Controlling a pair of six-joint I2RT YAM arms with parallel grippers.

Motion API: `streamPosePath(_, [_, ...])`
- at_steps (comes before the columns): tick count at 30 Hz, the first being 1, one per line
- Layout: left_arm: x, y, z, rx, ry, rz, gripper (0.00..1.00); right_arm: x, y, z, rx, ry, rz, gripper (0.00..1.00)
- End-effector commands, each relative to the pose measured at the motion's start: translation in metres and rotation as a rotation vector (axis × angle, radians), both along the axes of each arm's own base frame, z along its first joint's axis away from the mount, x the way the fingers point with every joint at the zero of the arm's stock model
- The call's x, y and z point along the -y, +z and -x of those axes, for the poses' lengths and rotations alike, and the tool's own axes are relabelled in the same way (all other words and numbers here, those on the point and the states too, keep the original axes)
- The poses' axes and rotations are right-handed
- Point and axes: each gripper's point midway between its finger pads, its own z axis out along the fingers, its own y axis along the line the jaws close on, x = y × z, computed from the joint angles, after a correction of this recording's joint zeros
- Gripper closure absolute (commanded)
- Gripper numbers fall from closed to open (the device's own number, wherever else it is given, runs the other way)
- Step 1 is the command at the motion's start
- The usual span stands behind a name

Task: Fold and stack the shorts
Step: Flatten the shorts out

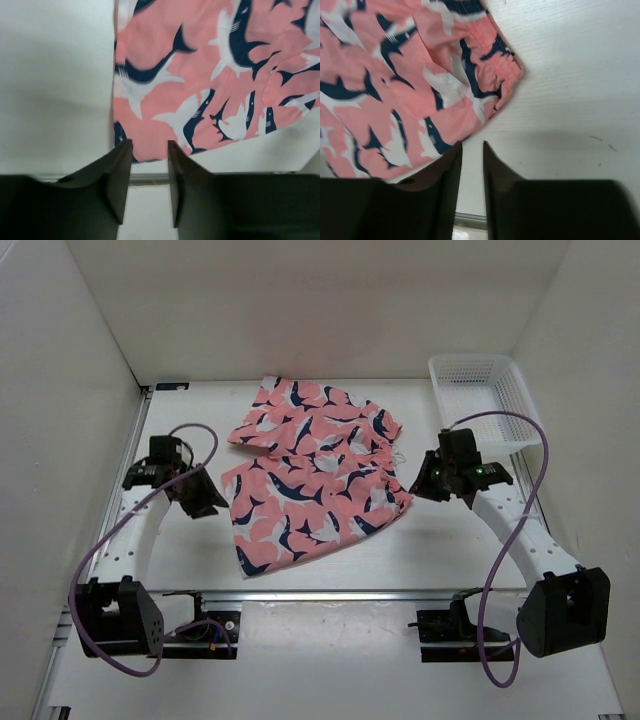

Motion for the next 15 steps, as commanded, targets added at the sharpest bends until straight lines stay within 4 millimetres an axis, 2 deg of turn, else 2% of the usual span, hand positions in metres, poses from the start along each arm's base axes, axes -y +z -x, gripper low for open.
streamPosePath(1, [0.022, -0.017, 0.033, -0.073, 0.014, 0.091, 0.50, -0.009, -0.021, 0.018, -0.084, 0.003, -0.059, 0.68])
streamPosePath(2, [0.026, -0.023, 0.041, -0.095, 0.017, 0.099, 0.34, -0.015, -0.024, 0.021, -0.099, 0.017, -0.091, 0.49])
streamPosePath(3, [0.034, -0.028, 0.049, -0.113, 0.001, 0.105, 0.24, -0.012, -0.033, 0.025, -0.128, -0.009, -0.112, 0.23])
streamPosePath(4, [0.040, -0.035, 0.059, -0.137, 0.018, 0.129, 0.15, -0.011, -0.041, 0.029, -0.161, -0.018, -0.125, 0.15])
streamPosePath(6, [0.049, -0.049, 0.076, -0.184, 0.023, 0.143, 0.15, -0.009, -0.046, 0.029, -0.180, -0.046, -0.182, 0.13])
streamPosePath(7, [0.053, -0.053, 0.080, -0.201, 0.020, 0.158, 0.15, -0.008, -0.058, 0.035, -0.217, -0.062, -0.201, 0.15])
streamPosePath(11, [0.062, -0.072, 0.090, -0.240, 0.027, 0.170, 0.16, -0.002, -0.069, 0.019, -0.189, -0.102, -0.256, 0.29])
streamPosePath(12, [0.060, -0.078, 0.091, -0.256, 0.042, 0.163, 0.14, -0.002, -0.077, 0.017, -0.206, -0.096, -0.247, 0.30])
streamPosePath(13, [0.060, -0.090, 0.097, -0.295, 0.046, 0.156, 0.14, -0.002, -0.076, 0.009, -0.196, -0.095, -0.249, 0.30])
streamPosePath(14, [0.061, -0.091, 0.090, -0.279, 0.045, 0.159, 0.14, -0.003, -0.072, 0.000, -0.180, -0.085, -0.247, 0.30])
streamPosePath(15, [0.063, -0.099, 0.093, -0.311, 0.043, 0.156, 0.14, -0.004, -0.079, -0.007, -0.191, -0.087, -0.245, 0.30])
